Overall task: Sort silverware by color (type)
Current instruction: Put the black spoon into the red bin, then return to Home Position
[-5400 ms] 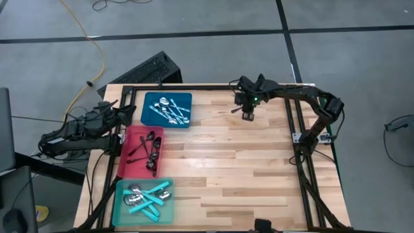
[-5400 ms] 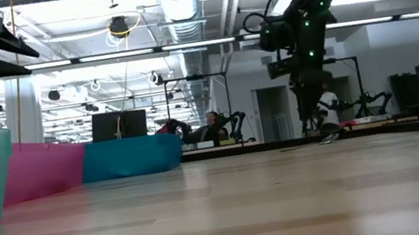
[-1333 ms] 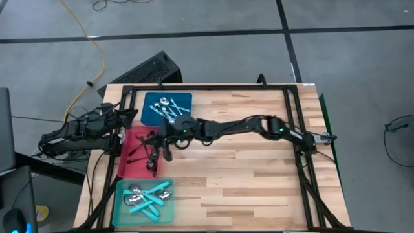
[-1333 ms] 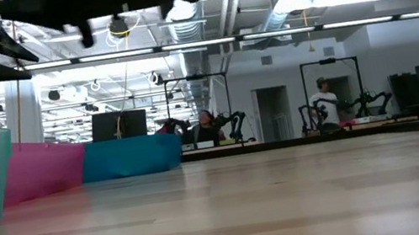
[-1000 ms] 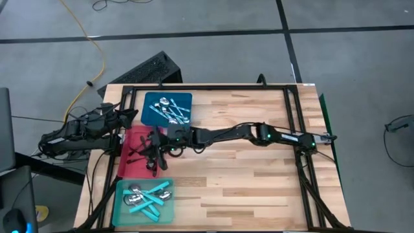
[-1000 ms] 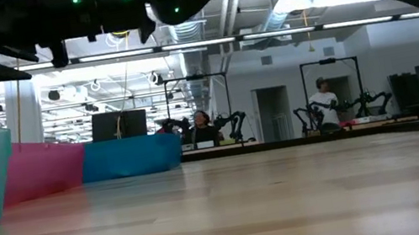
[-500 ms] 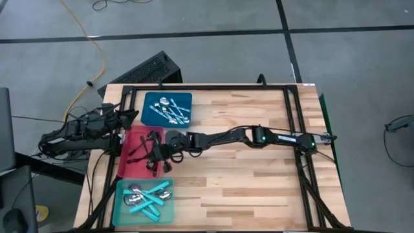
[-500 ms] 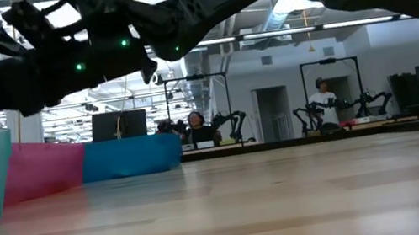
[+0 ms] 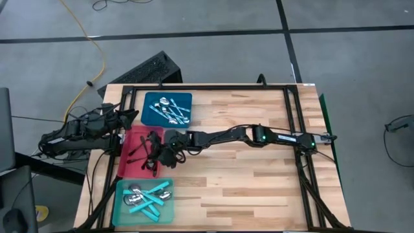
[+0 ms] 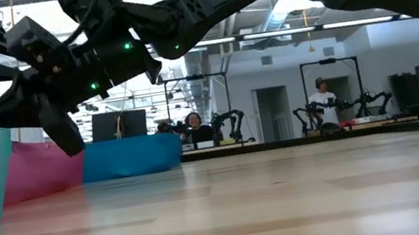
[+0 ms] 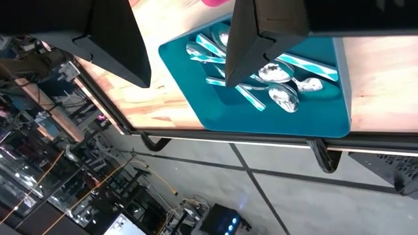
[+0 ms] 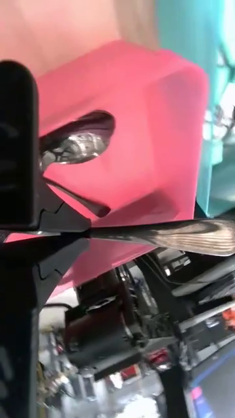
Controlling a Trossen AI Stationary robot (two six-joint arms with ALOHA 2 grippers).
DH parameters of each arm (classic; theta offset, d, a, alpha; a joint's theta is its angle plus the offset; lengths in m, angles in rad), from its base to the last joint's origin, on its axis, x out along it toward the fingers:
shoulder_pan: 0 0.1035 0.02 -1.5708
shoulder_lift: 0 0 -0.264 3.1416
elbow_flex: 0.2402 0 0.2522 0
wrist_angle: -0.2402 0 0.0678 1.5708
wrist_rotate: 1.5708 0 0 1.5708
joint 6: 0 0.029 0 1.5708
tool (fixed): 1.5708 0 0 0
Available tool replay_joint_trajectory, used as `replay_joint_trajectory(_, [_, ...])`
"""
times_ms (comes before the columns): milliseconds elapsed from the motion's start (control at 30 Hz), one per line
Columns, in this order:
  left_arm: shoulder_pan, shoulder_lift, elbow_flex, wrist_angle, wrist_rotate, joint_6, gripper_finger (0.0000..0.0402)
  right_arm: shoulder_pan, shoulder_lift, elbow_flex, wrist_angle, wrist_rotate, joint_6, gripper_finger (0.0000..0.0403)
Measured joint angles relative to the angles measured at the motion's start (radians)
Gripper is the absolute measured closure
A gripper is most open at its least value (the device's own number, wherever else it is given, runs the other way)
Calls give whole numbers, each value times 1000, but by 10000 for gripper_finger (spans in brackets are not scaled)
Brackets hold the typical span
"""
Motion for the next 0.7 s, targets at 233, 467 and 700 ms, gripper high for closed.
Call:
replay_joint_trajectory(233, [0, 0, 0, 0, 1, 3, 219, 0, 0, 0, -33, 0, -142, 354])
replay_joint_trajectory(467, [0, 0, 0, -3, 2, 3, 219, -9, 0, 0, -60, 0, -135, 331])
replay_joint_trajectory(700, [0, 0, 0, -13, 3, -4, 219, -13, -1, 0, -50, 0, -37, 308])
